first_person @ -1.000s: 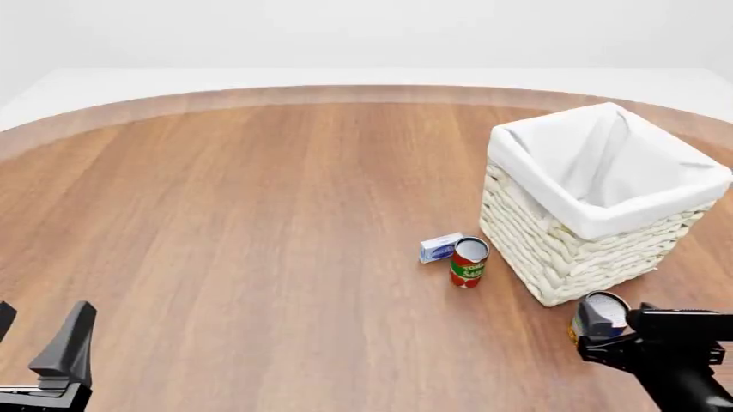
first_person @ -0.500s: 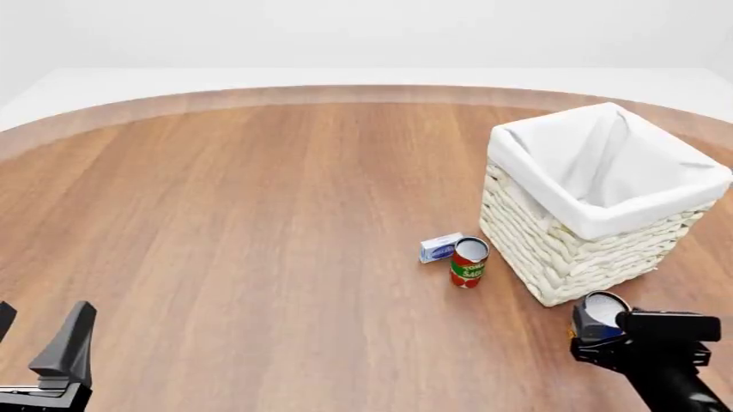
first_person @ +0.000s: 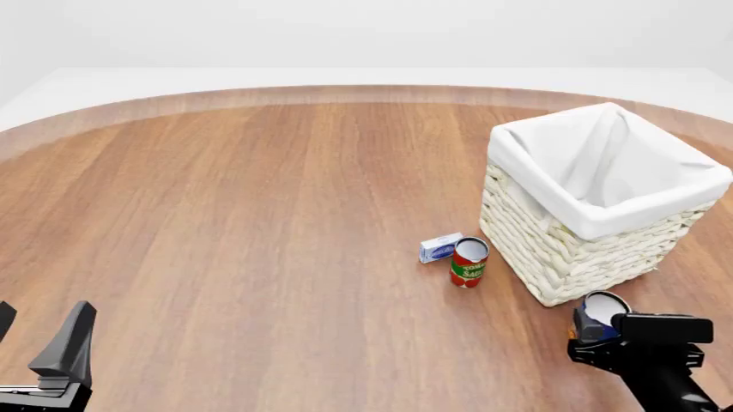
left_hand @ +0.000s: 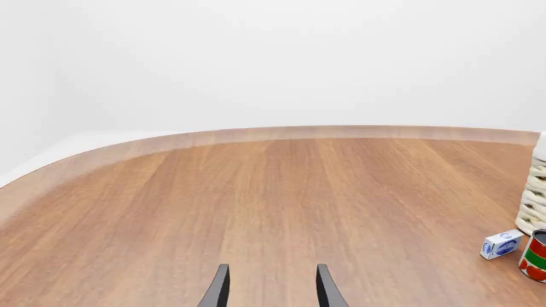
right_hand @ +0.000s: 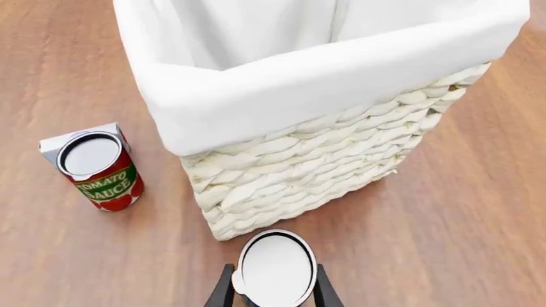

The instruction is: Pick up the alphabet soup and the cream cheese box, and put them in the basket.

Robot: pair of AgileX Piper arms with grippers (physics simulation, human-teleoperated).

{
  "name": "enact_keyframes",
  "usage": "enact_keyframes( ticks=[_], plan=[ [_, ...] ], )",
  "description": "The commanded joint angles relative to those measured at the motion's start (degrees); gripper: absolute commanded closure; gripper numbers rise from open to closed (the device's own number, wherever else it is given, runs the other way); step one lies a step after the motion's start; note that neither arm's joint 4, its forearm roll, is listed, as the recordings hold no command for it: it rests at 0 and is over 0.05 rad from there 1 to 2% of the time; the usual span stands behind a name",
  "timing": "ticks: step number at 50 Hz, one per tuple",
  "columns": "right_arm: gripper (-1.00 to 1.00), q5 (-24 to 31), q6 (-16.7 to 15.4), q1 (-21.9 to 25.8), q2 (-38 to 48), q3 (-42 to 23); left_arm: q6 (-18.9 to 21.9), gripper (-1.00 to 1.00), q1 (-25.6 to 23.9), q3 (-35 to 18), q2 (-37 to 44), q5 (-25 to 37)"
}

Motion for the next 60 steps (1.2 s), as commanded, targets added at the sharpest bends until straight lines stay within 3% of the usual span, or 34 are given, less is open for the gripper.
enact_keyframes(
  ticks=[1,13,18,25,26,27,35,42,44,53,60],
  plan=[
    [1.00,0.2,0.3,-0.2,-0.7,0.0,0.0,-1.00,0.0,0.0,0.0,0.0],
    [1.00,12.3,0.8,-0.4,-14.7,0.0,0.0,-1.00,0.0,0.0,0.0,0.0],
    [1.00,23.6,0.9,-0.5,-27.1,0.0,0.0,-1.00,0.0,0.0,0.0,0.0],
    [1.00,23.6,0.9,-0.5,-27.1,0.0,0.0,-1.00,0.0,0.0,0.0,0.0],
    [1.00,41.0,0.3,-0.6,-46.5,0.0,0.0,-1.00,0.0,0.0,0.0,0.0],
    [1.00,45.3,0.0,-0.7,-51.1,0.0,0.0,-1.00,0.0,0.0,0.0,0.0],
    [1.00,58.7,-0.8,-0.8,-65.2,-1.0,0.0,-1.00,0.0,0.0,0.0,0.0],
    [1.00,70.9,1.6,-1.2,-76.8,-5.2,0.0,-1.00,0.0,0.0,0.0,0.0],
    [1.00,72.2,1.5,-1.0,-77.7,-5.8,0.0,-1.00,0.0,0.0,0.0,0.0],
    [1.00,82.1,7.8,1.3,-89.3,-9.4,0.0,-1.00,0.0,0.0,0.0,0.0],
    [1.00,84.9,8.9,2.0,-91.7,-13.0,0.0,-1.00,0.0,0.0,0.0,0.0]
  ],
)
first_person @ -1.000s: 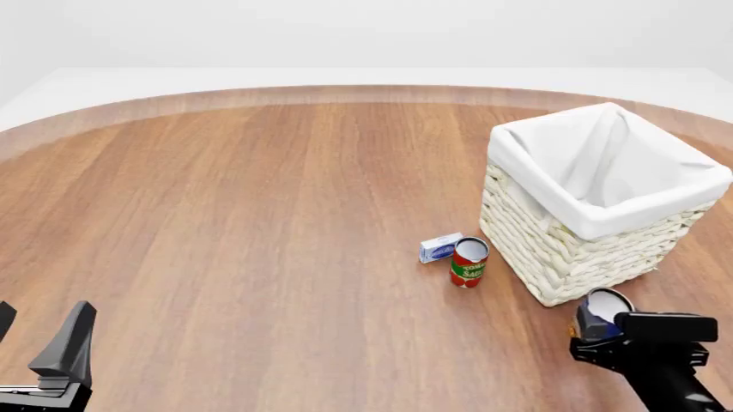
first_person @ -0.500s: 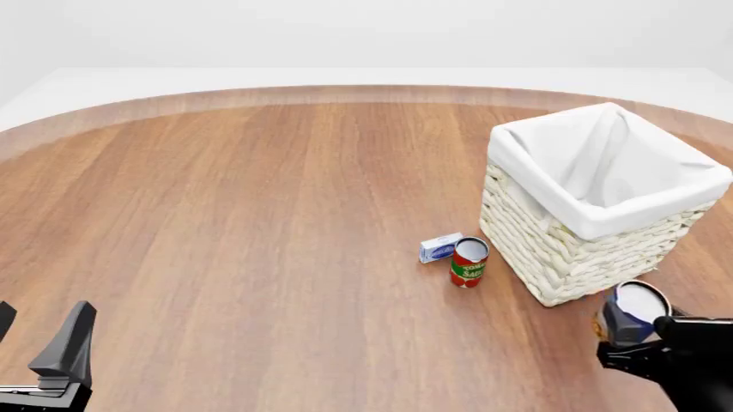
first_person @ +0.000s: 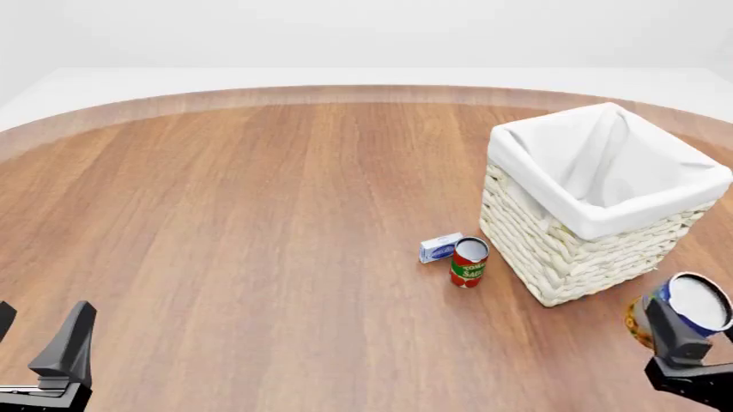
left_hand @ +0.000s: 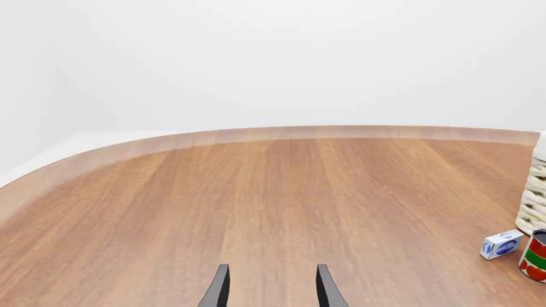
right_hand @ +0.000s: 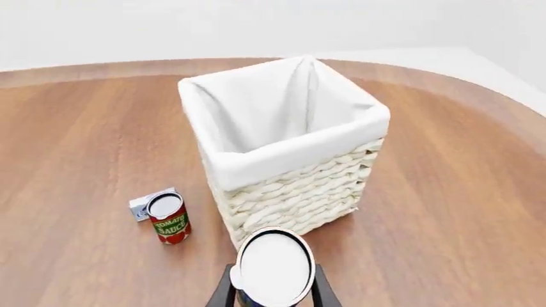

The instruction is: Pick up the alphabet soup and the cream cheese box, and put them in the basket.

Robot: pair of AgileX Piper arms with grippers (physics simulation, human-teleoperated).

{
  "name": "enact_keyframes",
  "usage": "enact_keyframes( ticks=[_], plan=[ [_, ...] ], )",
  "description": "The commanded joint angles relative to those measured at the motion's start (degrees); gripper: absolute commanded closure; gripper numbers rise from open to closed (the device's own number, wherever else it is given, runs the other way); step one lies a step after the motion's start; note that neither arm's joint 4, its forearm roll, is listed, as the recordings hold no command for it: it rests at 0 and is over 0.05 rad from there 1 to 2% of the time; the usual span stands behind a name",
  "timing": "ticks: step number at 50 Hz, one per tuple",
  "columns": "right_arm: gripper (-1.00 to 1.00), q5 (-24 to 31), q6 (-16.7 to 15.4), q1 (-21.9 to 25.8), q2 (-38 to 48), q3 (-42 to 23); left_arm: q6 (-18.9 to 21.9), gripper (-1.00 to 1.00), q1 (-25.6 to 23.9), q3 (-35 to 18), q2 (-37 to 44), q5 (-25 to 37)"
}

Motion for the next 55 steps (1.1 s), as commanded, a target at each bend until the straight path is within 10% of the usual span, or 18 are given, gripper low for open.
enact_keyframes(
  ticks=[1,19,55],
  plan=[
    [1.00,9.0,4.4,1.2,-9.5,-6.0,0.0,-1.00,0.0,0.0,0.0,0.0],
    [1.00,13.6,6.7,2.6,-11.4,-18.3,0.0,-1.00,0.0,0.0,0.0,0.0],
    [1.00,-11.3,5.3,6.0,14.8,-29.0,0.0,-1.00,0.0,0.0,0.0,0.0]
  ],
)
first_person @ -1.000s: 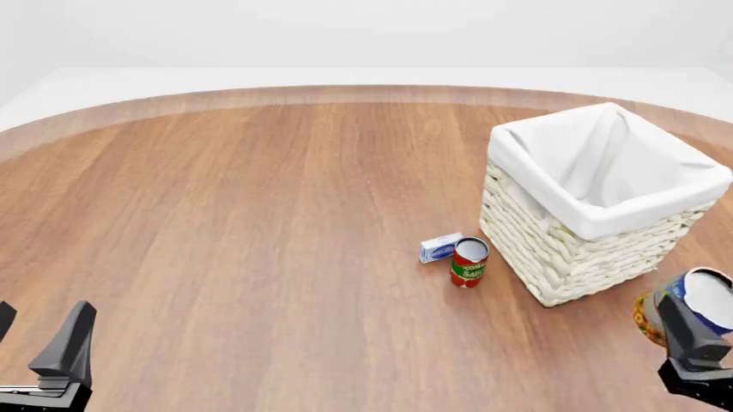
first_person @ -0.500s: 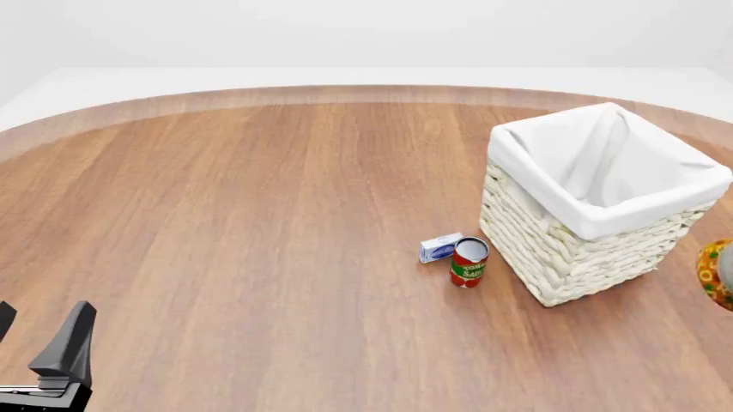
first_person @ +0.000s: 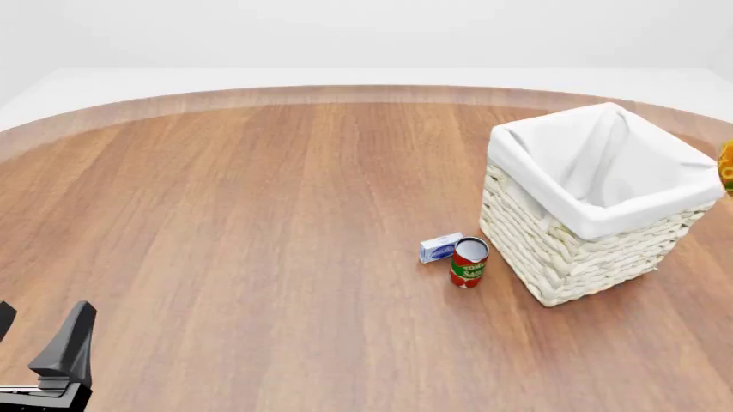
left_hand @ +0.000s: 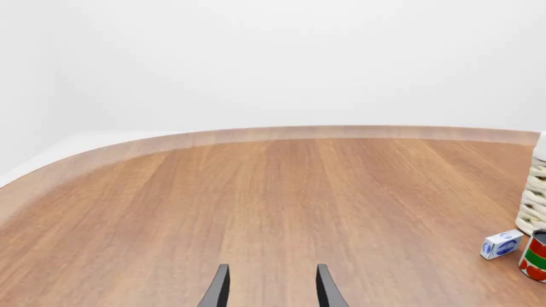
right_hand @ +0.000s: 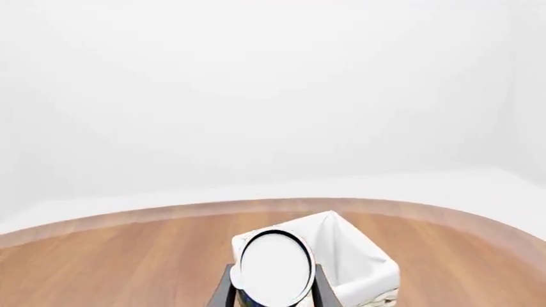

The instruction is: Pick up the alphabet soup and the cream cheese box, and put them in the basket.

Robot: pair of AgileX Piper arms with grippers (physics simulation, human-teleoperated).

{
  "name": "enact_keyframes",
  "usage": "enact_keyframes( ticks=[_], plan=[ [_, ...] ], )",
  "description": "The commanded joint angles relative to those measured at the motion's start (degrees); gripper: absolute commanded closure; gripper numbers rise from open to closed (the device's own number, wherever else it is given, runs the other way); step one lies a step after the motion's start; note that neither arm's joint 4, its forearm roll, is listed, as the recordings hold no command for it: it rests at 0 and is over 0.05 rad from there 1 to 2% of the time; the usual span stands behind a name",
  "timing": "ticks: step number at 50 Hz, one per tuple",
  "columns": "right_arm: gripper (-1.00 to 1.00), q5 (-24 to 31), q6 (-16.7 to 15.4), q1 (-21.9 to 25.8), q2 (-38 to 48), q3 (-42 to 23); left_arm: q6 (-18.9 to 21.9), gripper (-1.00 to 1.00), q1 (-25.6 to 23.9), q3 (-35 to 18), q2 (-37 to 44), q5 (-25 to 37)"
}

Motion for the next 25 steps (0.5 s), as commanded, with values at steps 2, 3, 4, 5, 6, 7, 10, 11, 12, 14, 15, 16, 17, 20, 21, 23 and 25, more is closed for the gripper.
enact_keyframes(
  ticks=[2,3,4,5,6,7,10,11,12,14,15,16,17,20,21,23,25],
  plan=[
    [1.00,-8.8,0.4,1.4,10.6,-4.8,0.0,-1.00,0.0,0.0,0.0,0.0],
    [1.00,-8.7,0.5,1.5,11.2,-5.5,0.0,-1.00,0.0,0.0,0.0,0.0],
    [1.00,-10.0,0.4,1.5,12.7,-5.7,0.0,-1.00,0.0,0.0,0.0,0.0],
    [1.00,-10.5,0.2,1.5,13.8,-6.1,0.0,-1.00,0.0,0.0,0.0,0.0],
    [1.00,-10.7,0.0,1.7,14.7,-6.7,0.0,-1.00,0.0,0.0,0.0,0.0],
    [1.00,-10.9,-0.1,1.8,15.5,-7.3,0.0,-1.00,0.0,0.0,0.0,0.0],
    [1.00,-11.5,-0.7,2.1,18.6,-8.7,0.0,-1.00,0.0,0.0,0.0,0.0],
    [1.00,-11.7,-1.0,2.4,19.6,-9.0,0.0,-1.00,0.0,0.0,0.0,0.0],
    [1.00,-11.9,-1.0,2.5,20.6,-9.4,0.0,-1.00,0.0,0.0,0.0,0.0],
    [1.00,-12.3,-1.4,2.6,22.3,-9.8,0.0,-1.00,0.0,0.0,0.0,0.0],
    [1.00,-12.6,-1.1,2.8,23.6,-10.2,0.0,-1.00,0.0,0.0,0.0,0.0],
    [1.00,-12.7,-0.4,2.4,24.3,-10.3,0.0,-1.00,0.0,0.0,0.0,0.0],
    [1.00,-12.7,0.9,2.2,25.3,-10.6,0.0,-1.00,0.0,0.0,0.0,0.0],
    [1.00,-13.2,0.8,2.0,27.3,-11.4,0.0,-1.00,0.0,0.0,0.0,0.0],
    [1.00,-13.1,1.1,1.6,28.5,-11.9,0.0,-1.00,0.0,0.0,0.0,0.0],
    [1.00,-12.9,0.9,1.4,29.6,-12.6,0.0,-1.00,0.0,0.0,0.0,0.0],
    [1.00,-12.4,0.0,1.5,30.9,-13.5,0.0,-1.00,0.0,0.0,0.0,0.0]
  ],
)
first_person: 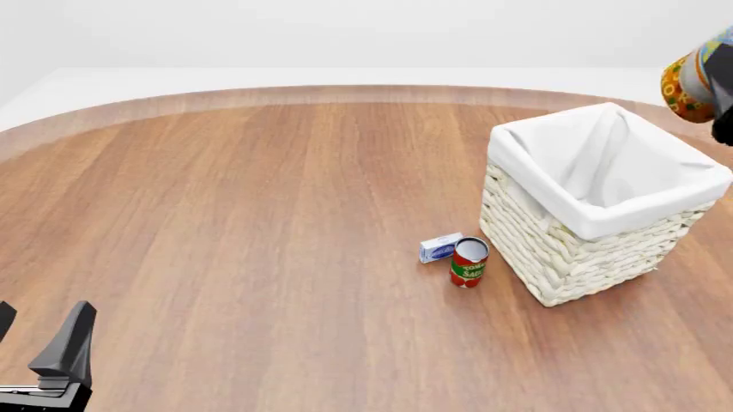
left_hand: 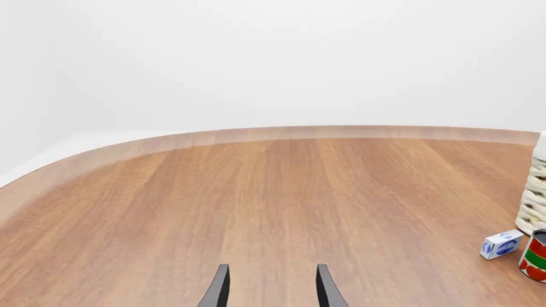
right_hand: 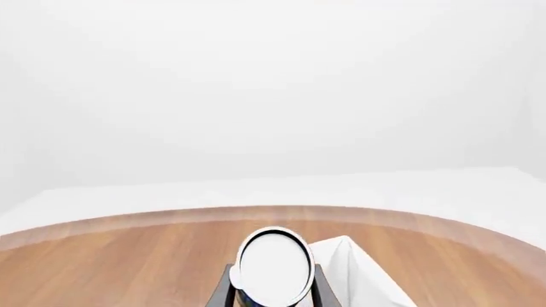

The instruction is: Pick up the alphabet soup and the cream cheese box, and put them in the basket.

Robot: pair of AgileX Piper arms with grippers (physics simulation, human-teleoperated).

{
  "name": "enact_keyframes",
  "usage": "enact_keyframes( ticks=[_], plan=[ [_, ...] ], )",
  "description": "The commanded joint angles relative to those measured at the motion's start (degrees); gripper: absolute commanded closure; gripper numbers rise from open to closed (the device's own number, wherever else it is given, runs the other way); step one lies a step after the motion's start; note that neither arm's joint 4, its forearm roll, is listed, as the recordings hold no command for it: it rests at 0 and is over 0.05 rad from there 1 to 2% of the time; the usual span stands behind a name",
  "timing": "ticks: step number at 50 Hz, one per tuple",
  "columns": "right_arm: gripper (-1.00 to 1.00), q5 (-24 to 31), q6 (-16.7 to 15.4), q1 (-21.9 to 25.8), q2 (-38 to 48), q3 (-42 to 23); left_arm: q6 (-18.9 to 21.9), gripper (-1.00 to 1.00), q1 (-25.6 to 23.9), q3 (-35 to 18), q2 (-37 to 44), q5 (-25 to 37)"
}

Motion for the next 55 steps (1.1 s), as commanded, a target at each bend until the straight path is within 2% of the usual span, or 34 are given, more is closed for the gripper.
enact_keyframes(
  ticks=[1,5,12,25,55],
  plan=[
    [1.00,-1.1,1.0,-0.3,8.7,-4.6,0.0,-1.00,0.0,0.0,0.0,0.0],
    [1.00,-0.4,1.4,-0.7,11.4,-6.0,0.0,-1.00,0.0,0.0,0.0,0.0],
    [1.00,0.3,-1.1,-1.1,17.8,-8.0,0.0,-1.00,0.0,0.0,0.0,0.0],
    [1.00,-1.6,0.3,-2.2,23.7,-8.1,0.0,-1.00,0.0,0.0,0.0,0.0],
    [1.00,-3.2,0.5,-4.2,30.2,-6.6,0.0,-1.00,0.0,0.0,0.0,0.0]
  ],
)
